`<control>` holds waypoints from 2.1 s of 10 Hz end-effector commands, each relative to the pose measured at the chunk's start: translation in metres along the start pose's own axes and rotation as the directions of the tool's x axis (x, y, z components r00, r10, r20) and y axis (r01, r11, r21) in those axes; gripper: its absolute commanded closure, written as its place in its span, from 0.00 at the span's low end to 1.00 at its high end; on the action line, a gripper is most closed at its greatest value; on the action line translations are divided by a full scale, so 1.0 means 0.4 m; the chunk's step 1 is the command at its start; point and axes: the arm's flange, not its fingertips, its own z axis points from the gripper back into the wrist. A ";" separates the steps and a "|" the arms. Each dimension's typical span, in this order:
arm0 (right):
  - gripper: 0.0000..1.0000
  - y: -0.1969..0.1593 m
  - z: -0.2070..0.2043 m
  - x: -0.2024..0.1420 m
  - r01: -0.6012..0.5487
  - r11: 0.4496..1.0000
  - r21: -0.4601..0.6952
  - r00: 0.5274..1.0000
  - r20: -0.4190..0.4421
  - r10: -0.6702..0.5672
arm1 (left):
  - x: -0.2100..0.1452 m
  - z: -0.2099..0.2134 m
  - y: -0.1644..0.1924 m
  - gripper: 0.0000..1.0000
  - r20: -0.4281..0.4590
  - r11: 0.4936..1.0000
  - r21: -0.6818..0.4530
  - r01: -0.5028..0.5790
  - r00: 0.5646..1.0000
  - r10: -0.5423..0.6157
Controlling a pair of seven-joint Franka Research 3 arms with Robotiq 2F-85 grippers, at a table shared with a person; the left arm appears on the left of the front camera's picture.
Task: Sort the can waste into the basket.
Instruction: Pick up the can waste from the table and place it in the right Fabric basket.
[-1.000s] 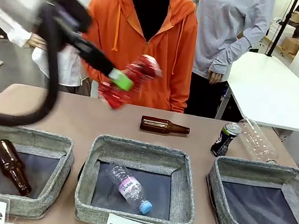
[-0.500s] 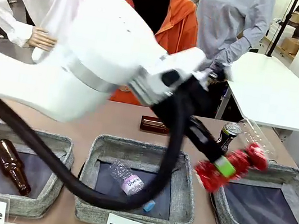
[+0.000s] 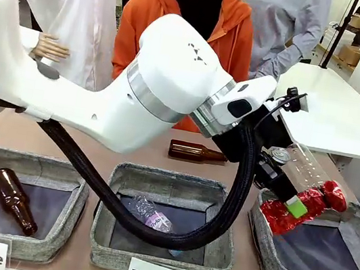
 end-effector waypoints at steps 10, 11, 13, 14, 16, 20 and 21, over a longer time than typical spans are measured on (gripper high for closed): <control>0.00 0.007 -0.003 -0.013 0.013 1.000 -0.003 1.000 -0.004 -0.013 | 0.140 -0.253 0.080 0.75 -0.200 0.894 0.379 0.239 0.964 -0.173; 0.00 0.007 -0.003 -0.013 0.013 1.000 -0.003 1.000 -0.004 -0.013 | 0.142 -0.256 0.083 0.46 -0.185 0.897 0.372 0.239 0.966 -0.181; 0.00 0.007 -0.003 -0.013 0.013 1.000 -0.003 1.000 -0.004 -0.013 | 0.139 -0.264 0.087 0.00 -0.193 0.907 0.346 0.239 0.964 -0.181; 0.00 0.007 -0.003 -0.013 0.013 1.000 -0.003 1.000 -0.004 -0.013 | 0.139 -0.265 0.088 0.00 -0.189 0.906 0.348 0.240 0.965 -0.183; 0.00 0.007 -0.003 -0.013 0.013 1.000 -0.003 1.000 -0.004 -0.013 | 0.142 -0.260 0.089 0.00 -0.188 0.906 0.349 0.239 0.965 -0.182; 0.00 -0.003 -0.001 -0.006 0.005 1.000 0.001 1.000 0.000 -0.005 | 0.120 -0.148 0.083 0.00 -0.161 0.958 0.269 0.099 0.985 -0.057; 0.00 0.017 -0.019 -0.006 -0.011 0.999 0.046 0.999 -0.031 0.012 | 0.098 -0.071 0.061 0.00 -0.147 0.980 0.197 0.041 0.989 -0.012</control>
